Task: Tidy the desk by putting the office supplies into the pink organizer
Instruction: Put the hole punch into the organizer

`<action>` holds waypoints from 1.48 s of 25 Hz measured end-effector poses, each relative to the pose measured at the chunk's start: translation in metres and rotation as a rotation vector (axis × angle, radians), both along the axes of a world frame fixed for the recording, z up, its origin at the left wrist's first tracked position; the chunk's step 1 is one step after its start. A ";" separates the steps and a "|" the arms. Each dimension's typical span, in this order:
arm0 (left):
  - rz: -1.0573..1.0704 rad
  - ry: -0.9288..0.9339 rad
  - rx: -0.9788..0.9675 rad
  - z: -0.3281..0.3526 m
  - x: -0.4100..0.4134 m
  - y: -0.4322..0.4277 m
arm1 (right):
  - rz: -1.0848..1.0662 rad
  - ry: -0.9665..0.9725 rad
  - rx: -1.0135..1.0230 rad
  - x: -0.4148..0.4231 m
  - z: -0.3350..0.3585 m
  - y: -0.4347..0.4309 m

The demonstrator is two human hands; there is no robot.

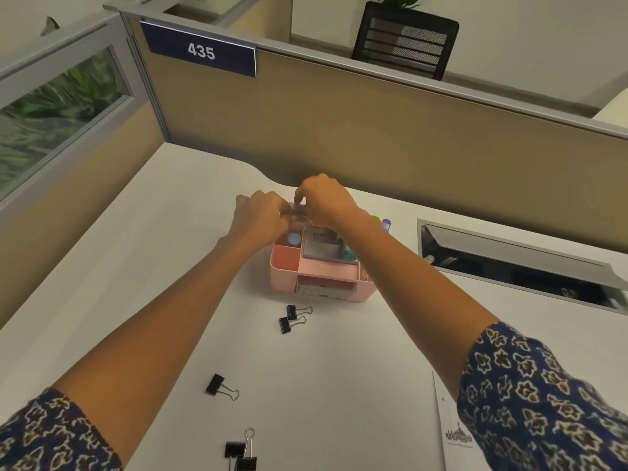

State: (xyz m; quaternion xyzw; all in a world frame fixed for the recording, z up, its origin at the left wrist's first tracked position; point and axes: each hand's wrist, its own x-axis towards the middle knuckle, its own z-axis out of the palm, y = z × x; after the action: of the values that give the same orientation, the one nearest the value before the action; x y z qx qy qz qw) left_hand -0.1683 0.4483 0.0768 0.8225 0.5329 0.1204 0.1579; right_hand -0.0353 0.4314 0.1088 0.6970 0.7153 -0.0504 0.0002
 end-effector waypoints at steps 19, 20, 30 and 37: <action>0.223 -0.271 -0.275 -0.031 -0.029 -0.066 | -0.423 0.422 0.226 -0.035 -0.052 -0.186; 0.229 -0.278 -0.287 -0.031 -0.030 -0.069 | -0.391 0.369 0.218 -0.036 -0.053 -0.186; 0.252 -0.274 -0.303 -0.029 -0.042 -0.085 | -0.309 0.230 0.235 -0.044 -0.058 -0.198; 0.251 -0.317 -0.275 -0.034 -0.055 -0.102 | -0.317 0.243 0.236 -0.047 -0.058 -0.209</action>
State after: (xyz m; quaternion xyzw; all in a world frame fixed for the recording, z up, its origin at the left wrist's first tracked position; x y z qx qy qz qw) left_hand -0.2234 0.3458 0.0425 0.6914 0.6111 0.1927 0.3339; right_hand -0.0818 0.2224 0.0512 0.7847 0.5925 -0.0495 -0.1752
